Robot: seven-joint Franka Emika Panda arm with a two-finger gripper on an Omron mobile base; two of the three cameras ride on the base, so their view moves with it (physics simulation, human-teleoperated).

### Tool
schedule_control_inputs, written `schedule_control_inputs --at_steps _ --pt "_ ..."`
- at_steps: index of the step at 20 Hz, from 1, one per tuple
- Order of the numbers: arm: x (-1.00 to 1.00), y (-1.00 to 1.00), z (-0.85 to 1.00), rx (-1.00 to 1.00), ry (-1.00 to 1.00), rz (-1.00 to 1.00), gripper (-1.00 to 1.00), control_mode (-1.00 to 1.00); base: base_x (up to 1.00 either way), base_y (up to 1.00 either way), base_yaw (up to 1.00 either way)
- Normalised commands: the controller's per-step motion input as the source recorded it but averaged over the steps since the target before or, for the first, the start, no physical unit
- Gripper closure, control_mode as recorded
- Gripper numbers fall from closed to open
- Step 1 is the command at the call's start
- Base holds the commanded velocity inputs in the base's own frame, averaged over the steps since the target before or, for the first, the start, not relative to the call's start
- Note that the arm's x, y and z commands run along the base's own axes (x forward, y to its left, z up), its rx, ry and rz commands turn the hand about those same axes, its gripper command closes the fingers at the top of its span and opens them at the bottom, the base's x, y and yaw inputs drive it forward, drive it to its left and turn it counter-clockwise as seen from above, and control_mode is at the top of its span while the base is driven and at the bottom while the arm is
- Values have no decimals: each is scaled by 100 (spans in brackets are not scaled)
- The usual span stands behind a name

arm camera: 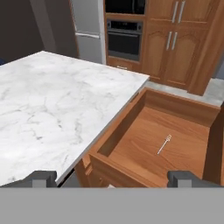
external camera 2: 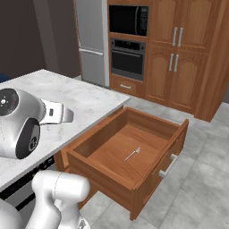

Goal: Organize the utensils by type. Pick up the wooden spoons from the counter and place them in the open cabinet. Then pick up the metallic utensils from the counter and place them in the open drawer.

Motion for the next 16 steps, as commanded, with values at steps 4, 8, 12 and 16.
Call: schedule_control_inputs --at_steps 4,8,12,16 --pt "0 0 0 0 0 0 -100 100 0 0 0" --pt "0 0 0 0 0 0 -100 100 -22 0 0" --pt "0 0 0 0 0 0 -100 100 -62 0 0" --pt "0 0 0 0 0 0 -100 100 -67 0 0"
